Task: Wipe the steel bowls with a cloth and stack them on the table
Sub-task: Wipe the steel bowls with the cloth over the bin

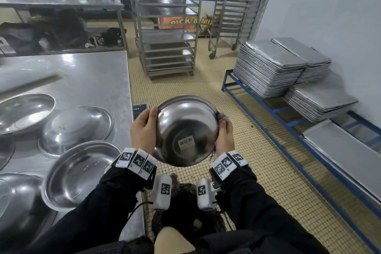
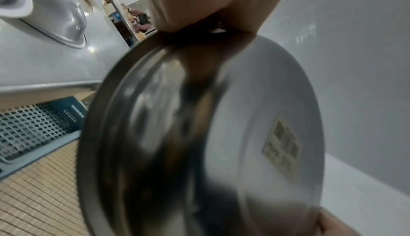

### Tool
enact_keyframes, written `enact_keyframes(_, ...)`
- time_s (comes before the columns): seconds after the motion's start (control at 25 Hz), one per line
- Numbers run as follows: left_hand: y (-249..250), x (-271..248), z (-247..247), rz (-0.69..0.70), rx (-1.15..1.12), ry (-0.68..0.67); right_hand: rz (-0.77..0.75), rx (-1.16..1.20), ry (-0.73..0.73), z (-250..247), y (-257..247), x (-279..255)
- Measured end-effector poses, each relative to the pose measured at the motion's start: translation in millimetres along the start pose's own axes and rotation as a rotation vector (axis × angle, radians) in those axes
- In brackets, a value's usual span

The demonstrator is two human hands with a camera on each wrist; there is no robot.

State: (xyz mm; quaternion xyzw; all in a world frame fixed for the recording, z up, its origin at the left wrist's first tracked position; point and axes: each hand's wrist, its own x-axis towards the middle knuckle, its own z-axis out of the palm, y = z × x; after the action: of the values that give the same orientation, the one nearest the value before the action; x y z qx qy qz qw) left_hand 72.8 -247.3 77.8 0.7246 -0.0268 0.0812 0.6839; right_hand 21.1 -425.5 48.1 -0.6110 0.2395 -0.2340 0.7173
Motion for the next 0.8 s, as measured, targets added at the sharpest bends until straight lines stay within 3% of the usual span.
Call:
enact_keyframes(0.16, -17.1, 6.9, -6.1, 0.032, 0.259, -0.081, -0.088, -0.233, -0.035, -12.2, -10.9, 7.7)
enact_keyframes(0.36, 1.4, 2.5, 5.7, 0.164, 0.384, -0.321, -0.356, -0.641, -0.283, -5.1, -27.7, 14.1)
enact_keyframes(0.44, 4.8, 2.3, 10.2, 0.210, 0.473, -0.352, -0.466, -0.743, -0.327, 2.7, -24.9, 15.6)
enact_keyframes(0.56, 1.4, 7.8, 10.4, 0.221, 0.487, -0.322, -0.533, -0.762, -0.276, 11.3, -17.7, 13.0)
enact_keyframes(0.72, -0.1, 8.9, 10.3, 0.218, 0.444, -0.234, -0.683, -0.696, -0.013, 19.7, -8.5, 0.5)
enact_keyframes(0.8, 3.4, 9.4, 12.7, 0.225, 0.432, -0.174, -0.759, -0.631, -0.072, 19.3, -4.3, -5.9)
